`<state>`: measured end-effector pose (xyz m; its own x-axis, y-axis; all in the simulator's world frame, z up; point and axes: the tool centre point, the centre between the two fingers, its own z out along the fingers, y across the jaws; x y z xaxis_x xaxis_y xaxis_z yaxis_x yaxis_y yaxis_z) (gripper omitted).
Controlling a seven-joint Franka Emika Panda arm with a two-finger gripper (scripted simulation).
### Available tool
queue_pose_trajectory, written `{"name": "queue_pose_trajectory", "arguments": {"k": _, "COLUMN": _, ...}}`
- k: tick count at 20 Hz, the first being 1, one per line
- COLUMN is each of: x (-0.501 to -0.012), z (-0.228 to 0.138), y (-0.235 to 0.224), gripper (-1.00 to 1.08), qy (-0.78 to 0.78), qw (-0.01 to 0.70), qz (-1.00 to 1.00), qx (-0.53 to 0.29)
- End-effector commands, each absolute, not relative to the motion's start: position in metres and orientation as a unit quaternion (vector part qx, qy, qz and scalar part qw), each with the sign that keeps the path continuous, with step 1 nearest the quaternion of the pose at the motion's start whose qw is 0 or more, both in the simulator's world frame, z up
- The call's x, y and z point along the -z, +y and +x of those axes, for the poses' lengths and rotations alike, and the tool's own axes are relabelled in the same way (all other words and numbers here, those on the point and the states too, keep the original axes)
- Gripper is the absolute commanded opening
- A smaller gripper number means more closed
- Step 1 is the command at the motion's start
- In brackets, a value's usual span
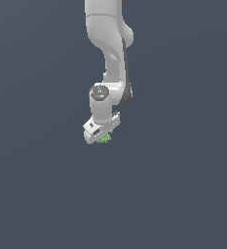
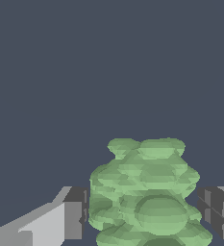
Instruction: Pick up the object and move it to a goal position.
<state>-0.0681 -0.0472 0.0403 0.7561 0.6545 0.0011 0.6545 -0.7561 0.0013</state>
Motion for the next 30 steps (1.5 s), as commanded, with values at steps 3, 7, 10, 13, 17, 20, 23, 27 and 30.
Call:
{"name": "queue_pose_trajectory", "arguments": {"k": 3, "x": -0.042, "z": -0.058, "y": -0.063, "gripper": -1.00, "qy": 0.349, "qw": 0.001, "qz": 0.937, "qx": -0.001}}
{"name": "queue_pose_trajectory", "arguments": {"k": 7, "x": -0.045, "z": -0.045, "y": -0.083, "gripper": -1.00, "qy": 0.349, "qw": 0.000, "qz": 0.937, "qx": -0.001}}
{"name": "queue_pose_trajectory", "arguments": {"k": 10, "x": -0.047, "z": -0.032, "y": -0.102, "gripper": -1.00, "qy": 0.349, "qw": 0.000, "qz": 0.937, "qx": -0.001}}
{"name": "queue_pose_trajectory", "arguments": {"k": 13, "x": -0.049, "z": -0.018, "y": -0.123, "gripper": -1.00, "qy": 0.349, "qw": 0.000, "qz": 0.937, "qx": 0.000}}
{"name": "queue_pose_trajectory", "arguments": {"k": 17, "x": -0.052, "z": -0.001, "y": -0.146, "gripper": -1.00, "qy": 0.349, "qw": 0.000, "qz": 0.937, "qx": 0.000}}
{"name": "queue_pose_trajectory", "arguments": {"k": 20, "x": -0.053, "z": 0.008, "y": -0.159, "gripper": -1.00, "qy": 0.349, "qw": 0.000, "qz": 0.937, "qx": 0.000}}
{"name": "queue_pose_trajectory", "arguments": {"k": 23, "x": -0.054, "z": 0.015, "y": -0.168, "gripper": -1.00, "qy": 0.349, "qw": 0.000, "qz": 0.937, "qx": 0.000}}
{"name": "queue_pose_trajectory", "arguments": {"k": 27, "x": -0.055, "z": 0.021, "y": -0.175, "gripper": -1.00, "qy": 0.349, "qw": 0.000, "qz": 0.937, "qx": 0.000}}
{"name": "queue_pose_trajectory", "arguments": {"k": 30, "x": -0.055, "z": 0.023, "y": -0.177, "gripper": -1.00, "qy": 0.349, "qw": 0.000, "qz": 0.937, "qx": 0.000}}
